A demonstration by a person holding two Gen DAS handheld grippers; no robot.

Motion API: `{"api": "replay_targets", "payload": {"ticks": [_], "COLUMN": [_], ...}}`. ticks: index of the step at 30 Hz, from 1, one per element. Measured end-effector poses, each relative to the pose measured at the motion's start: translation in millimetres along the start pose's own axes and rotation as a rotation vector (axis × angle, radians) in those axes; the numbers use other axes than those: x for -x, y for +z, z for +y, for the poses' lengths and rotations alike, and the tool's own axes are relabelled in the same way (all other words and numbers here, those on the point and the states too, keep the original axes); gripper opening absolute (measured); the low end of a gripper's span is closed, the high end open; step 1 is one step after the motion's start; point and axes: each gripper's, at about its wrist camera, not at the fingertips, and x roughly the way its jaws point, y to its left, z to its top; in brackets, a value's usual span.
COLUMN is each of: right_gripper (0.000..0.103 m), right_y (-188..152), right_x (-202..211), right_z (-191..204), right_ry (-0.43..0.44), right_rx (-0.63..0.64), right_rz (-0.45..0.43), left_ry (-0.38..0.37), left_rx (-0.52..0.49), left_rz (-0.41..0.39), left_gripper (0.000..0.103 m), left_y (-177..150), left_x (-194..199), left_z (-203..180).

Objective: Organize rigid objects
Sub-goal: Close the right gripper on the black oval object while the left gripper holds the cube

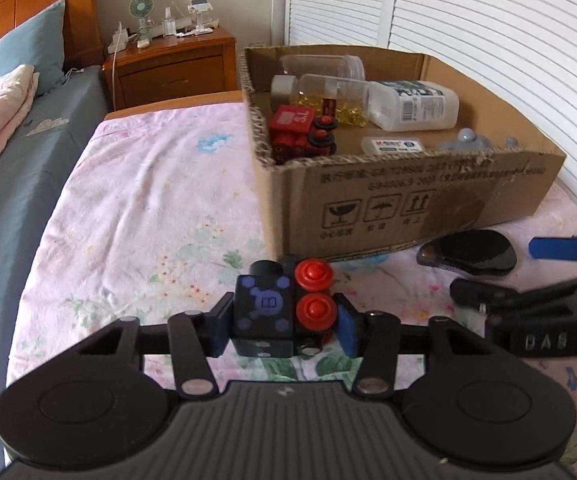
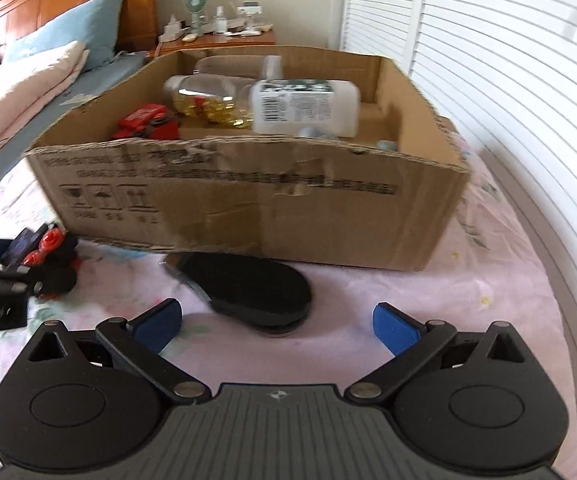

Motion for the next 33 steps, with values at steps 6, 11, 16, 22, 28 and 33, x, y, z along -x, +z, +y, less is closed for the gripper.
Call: {"api": "replay_targets", "payload": {"ticks": [6, 11, 16, 22, 28, 33], "right_gripper": [0.103, 0.103, 0.103, 0.1, 0.093, 0.092], "right_y": [3.1, 8.6, 12.9, 13.7, 13.9, 13.1], "right_x": [-0.9, -7.0, -12.6, -14.0, -10.3, -5.2], "right_z": [26.0, 37.3, 42.5, 38.5, 43.0, 42.1], "right_ry": [0.064, 0.079, 0.06, 0.039, 0.025, 0.042], "right_rx": [0.021, 0.027, 0.059, 0.039, 0.041, 0.046], "right_rz": [-0.011, -0.026, -0.034, -0.039, -0.033, -0.022], "left_ry": [0.036, 0.042, 0.04, 0.047, 0.051, 0.043], "left_rx": [0.033, 0.042, 0.036, 0.033, 0.031, 0.01], "left_rz": [0.007, 0.009, 0.003, -0.005, -0.007, -0.001], "left_gripper": [0.049, 0.049, 0.05, 0.051, 0.051, 0.049], "left_y": [-3.7, -5.5, -4.9, -4.2, -3.8, -4.1], "left_x": [3.6, 5.9, 4.9, 3.2, 2.7, 4.6], "left_z": [18.3, 25.3, 25.4, 24.9, 24.2, 24.4]}}
